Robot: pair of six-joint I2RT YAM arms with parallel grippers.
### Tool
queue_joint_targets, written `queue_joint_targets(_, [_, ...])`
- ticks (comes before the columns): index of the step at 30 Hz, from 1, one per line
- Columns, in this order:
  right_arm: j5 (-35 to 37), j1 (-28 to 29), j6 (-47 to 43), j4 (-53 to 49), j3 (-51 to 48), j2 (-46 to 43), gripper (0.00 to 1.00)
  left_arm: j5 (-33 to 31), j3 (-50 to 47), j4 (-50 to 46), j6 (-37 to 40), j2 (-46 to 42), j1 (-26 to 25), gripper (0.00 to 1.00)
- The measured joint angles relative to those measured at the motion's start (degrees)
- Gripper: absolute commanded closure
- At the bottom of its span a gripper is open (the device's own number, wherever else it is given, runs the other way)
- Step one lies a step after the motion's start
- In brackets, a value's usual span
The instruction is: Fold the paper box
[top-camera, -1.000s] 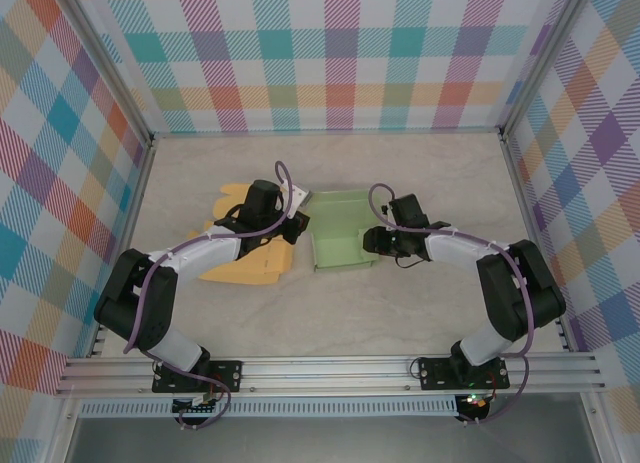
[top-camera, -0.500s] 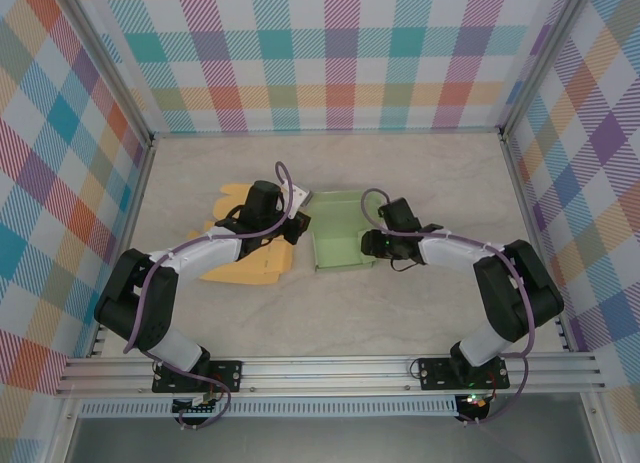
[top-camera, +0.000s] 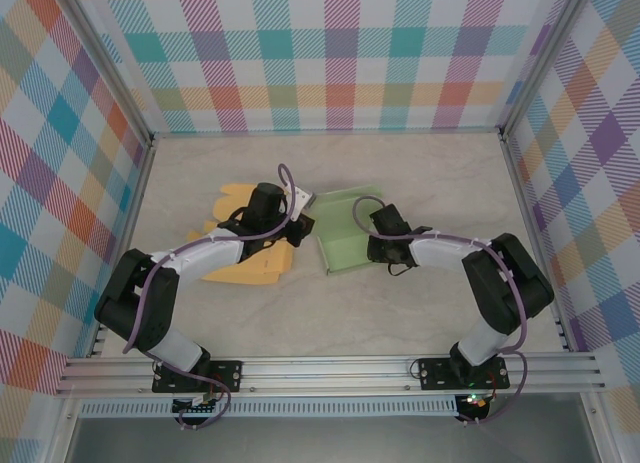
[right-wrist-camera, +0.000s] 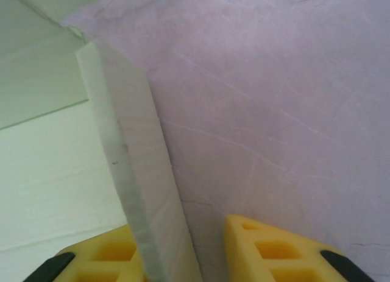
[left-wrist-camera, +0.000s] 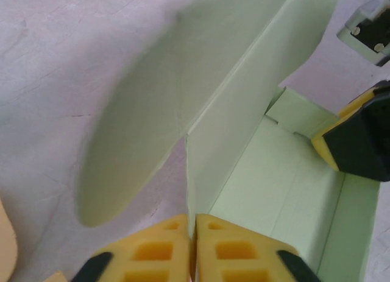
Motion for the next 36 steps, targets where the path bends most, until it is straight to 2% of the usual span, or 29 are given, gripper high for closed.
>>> queue_joint_targets(4, [3.5, 1.4, 0.0, -1.5, 1.1, 0.8, 0.76, -1.1, 0.0, -0.1, -2.2, 0.0, 0.0, 0.67])
queue_joint_targets(10, [7.7, 2.3, -0.1, -3.8, 4.1, 3.2, 0.71, -4.0, -0.3, -0.7, -6.6, -3.2, 0.0, 0.62])
queue_joint_targets(16, [11.1, 2.3, -1.6, -6.4, 7.4, 5.6, 0.74, -8.1, -1.7, -1.5, -11.0, -8.5, 0.0, 0.52])
queue_joint_targets(20, [12.5, 2.4, -2.5, -7.6, 8.8, 6.6, 0.89, -13.2, -3.4, -4.8, -15.6, -12.9, 0.0, 0.43])
queue_joint_targets(24, [14.7, 3.1, -2.9, -9.4, 10.4, 8.1, 1.0, -20.4, -5.6, -9.8, -22.5, -19.2, 0.0, 0.33])
queue_joint_targets(28, [18.1, 4.6, -2.6, -12.5, 13.2, 10.5, 1.0, -28.0, -8.6, -15.4, -28.6, -27.3, 0.0, 0.21])
queue_joint_targets(31, [21.2, 5.9, -1.6, -15.6, 15.9, 12.7, 1.0, -31.7, -11.0, -19.1, -31.3, -34.1, 0.0, 0.2])
queue_joint_targets(36, [25.4, 7.2, 1.4, -20.7, 20.0, 16.1, 1.0, -33.9, -13.1, -22.4, -33.5, -44.7, 0.0, 0.2])
